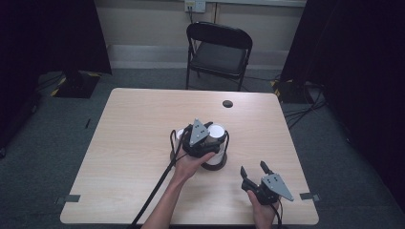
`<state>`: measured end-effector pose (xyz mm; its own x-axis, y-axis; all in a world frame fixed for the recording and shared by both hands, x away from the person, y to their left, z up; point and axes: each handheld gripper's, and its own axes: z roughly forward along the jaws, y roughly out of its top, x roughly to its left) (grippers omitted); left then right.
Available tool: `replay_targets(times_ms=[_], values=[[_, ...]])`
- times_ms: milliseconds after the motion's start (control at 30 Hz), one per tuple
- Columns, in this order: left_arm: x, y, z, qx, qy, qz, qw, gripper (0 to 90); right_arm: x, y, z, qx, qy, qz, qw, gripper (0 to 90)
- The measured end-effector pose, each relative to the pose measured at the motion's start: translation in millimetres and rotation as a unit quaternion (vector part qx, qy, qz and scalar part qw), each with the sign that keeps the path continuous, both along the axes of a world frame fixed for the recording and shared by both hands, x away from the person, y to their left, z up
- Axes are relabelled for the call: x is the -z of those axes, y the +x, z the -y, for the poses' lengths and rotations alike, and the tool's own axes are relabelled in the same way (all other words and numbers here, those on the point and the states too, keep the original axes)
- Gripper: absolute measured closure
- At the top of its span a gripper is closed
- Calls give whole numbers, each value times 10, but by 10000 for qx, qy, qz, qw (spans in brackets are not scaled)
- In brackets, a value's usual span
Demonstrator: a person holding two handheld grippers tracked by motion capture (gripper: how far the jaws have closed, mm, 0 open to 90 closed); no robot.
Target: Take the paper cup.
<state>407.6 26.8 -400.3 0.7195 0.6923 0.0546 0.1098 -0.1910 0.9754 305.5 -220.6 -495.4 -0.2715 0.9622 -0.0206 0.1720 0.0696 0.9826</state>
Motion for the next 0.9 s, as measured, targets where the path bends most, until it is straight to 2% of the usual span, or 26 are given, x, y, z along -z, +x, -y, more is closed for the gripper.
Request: replay_targets(times_ms=[367,700,900], values=[[-91,-31,-45,59,-216,33,9997,349,1,-1,3,11,4,9,10000,233],[-151,-63,-79,23,-309,156,9994,349,1,-3,3,13,14,17,10000,233],[-173,-73,-88,27,-415,158,9990,349,1,-3,3,16,14,20,10000,233]])
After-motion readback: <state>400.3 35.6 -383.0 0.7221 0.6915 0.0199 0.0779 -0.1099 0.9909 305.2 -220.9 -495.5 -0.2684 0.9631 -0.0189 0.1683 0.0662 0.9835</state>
